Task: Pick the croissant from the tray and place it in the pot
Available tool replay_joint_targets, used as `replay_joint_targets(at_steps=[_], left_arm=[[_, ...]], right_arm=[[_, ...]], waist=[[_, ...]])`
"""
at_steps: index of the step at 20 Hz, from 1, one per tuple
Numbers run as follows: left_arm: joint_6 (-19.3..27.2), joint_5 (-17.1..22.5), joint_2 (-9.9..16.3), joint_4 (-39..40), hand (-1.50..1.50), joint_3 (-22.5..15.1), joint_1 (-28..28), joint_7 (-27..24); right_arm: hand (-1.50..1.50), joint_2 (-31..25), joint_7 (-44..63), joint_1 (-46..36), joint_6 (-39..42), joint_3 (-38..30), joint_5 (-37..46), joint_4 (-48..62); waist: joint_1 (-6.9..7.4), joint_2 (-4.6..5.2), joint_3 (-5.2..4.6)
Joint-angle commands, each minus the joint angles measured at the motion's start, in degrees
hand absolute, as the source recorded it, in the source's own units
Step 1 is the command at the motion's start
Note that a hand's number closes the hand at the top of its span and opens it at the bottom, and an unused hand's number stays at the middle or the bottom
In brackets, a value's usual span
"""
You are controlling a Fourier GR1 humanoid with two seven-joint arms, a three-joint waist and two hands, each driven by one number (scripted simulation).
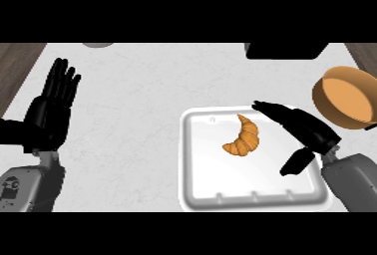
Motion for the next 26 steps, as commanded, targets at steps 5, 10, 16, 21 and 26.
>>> replay_joint_targets(at_steps=[5,10,16,21,26], left_arm=[[-1.8,-0.6,0.0,3.9,0.0,2.2,-3.2,0.2],[-1.0,-2.3,-1.7,-2.1,0.0,0.7,-0.2,1.8],[-1.1,-2.3,-2.8,-3.3,0.0,1.2,1.8,1.3],[-2.2,-2.9,-2.9,2.3,0.0,2.5,-0.9,-1.2],[-3.1,-3.7,-2.9,4.0,0.0,3.0,-2.2,-1.8]], right_arm=[[-1.5,7.0,-4.9,-3.4,-2.2,-2.3,6.5,6.4],[-1.5,9.6,-5.1,0.1,-5.3,-2.4,11.9,8.1],[-1.5,13.7,-1.2,-6.4,-5.0,-4.0,16.2,14.9],[-1.5,18.3,-3.4,-5.2,-10.6,-3.4,20.1,20.2],[-1.5,18.5,-4.5,-6.3,-7.3,-5.1,21.3,19.3]], waist=[[0.02,0.05,0.0],[0.05,-0.01,0.0],[0.27,0.02,0.0],[0.11,0.08,0.0],[-0.09,0.02,-0.01]])
